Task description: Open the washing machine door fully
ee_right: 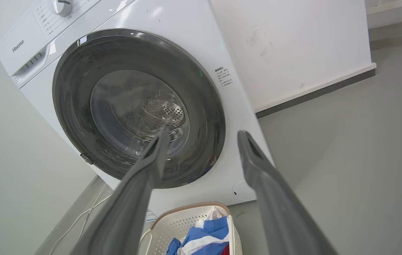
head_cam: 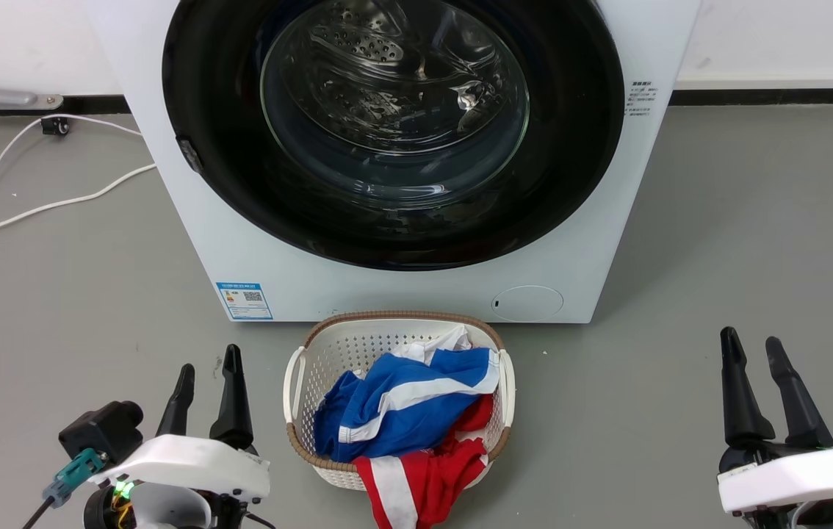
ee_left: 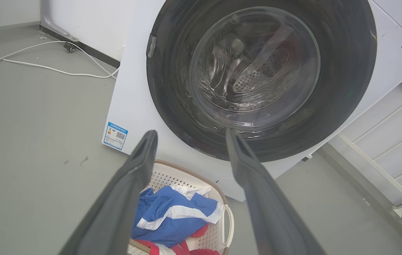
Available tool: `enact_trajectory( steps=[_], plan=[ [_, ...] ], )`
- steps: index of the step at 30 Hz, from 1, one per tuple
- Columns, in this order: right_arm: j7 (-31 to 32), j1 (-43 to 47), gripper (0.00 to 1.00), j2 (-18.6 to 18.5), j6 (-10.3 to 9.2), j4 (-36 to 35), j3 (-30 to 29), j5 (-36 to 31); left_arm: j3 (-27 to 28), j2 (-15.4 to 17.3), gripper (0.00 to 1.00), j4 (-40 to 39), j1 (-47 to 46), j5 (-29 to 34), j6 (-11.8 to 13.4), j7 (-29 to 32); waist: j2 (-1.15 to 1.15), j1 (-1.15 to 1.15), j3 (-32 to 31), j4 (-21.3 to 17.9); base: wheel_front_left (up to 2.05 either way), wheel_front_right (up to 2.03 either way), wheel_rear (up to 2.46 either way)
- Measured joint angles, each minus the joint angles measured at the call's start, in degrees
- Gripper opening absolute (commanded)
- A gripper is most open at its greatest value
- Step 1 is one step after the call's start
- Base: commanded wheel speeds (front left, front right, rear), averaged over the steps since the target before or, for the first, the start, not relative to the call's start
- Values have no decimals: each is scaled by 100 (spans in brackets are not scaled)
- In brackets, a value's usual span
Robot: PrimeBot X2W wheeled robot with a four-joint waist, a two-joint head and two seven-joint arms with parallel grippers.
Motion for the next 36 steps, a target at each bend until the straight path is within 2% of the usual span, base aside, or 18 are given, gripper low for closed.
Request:
enact_trajectory(
  steps=[18, 36],
  plan=[
    [-287, 204, 100, -1, 1, -235, -36, -906, -149, 19, 100, -97, 88, 1045, -23, -275, 0, 0, 3, 25, 0, 0, 0],
    [-519, 342, 100, -3, 2, -330, -35, -1575, -140, -81, 100, -211, 204, 2043, -182, -508, 0, 0, 28, 54, 0, 0, 0]
  ],
)
